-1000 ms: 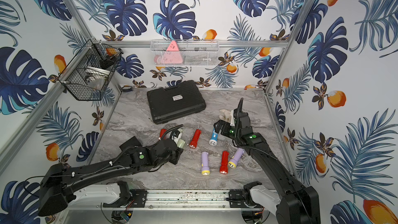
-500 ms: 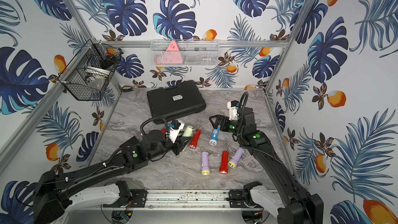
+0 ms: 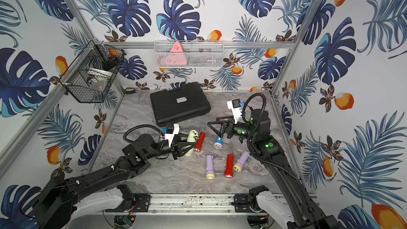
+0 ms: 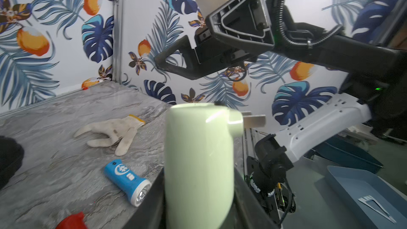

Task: Close the plug at the bottom of the flashlight
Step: Close the plug of the flashlight.

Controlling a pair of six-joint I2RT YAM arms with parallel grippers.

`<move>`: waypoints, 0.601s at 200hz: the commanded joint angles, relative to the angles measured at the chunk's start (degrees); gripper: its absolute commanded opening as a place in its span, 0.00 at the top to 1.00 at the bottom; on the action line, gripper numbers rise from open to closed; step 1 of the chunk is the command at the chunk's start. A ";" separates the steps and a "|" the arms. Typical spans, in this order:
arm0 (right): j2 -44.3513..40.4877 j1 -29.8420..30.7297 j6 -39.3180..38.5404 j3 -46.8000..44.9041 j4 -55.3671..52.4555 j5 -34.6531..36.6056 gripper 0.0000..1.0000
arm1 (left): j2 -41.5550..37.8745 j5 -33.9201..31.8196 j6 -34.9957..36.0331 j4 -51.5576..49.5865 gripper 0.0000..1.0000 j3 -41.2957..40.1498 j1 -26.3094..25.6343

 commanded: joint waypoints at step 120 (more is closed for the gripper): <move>6.13 16.56 -7.25 5.06 -2.74 -10.20 0.21 | 3.73 20.48 -8.84 20.61 1.00 -1.88 3.13</move>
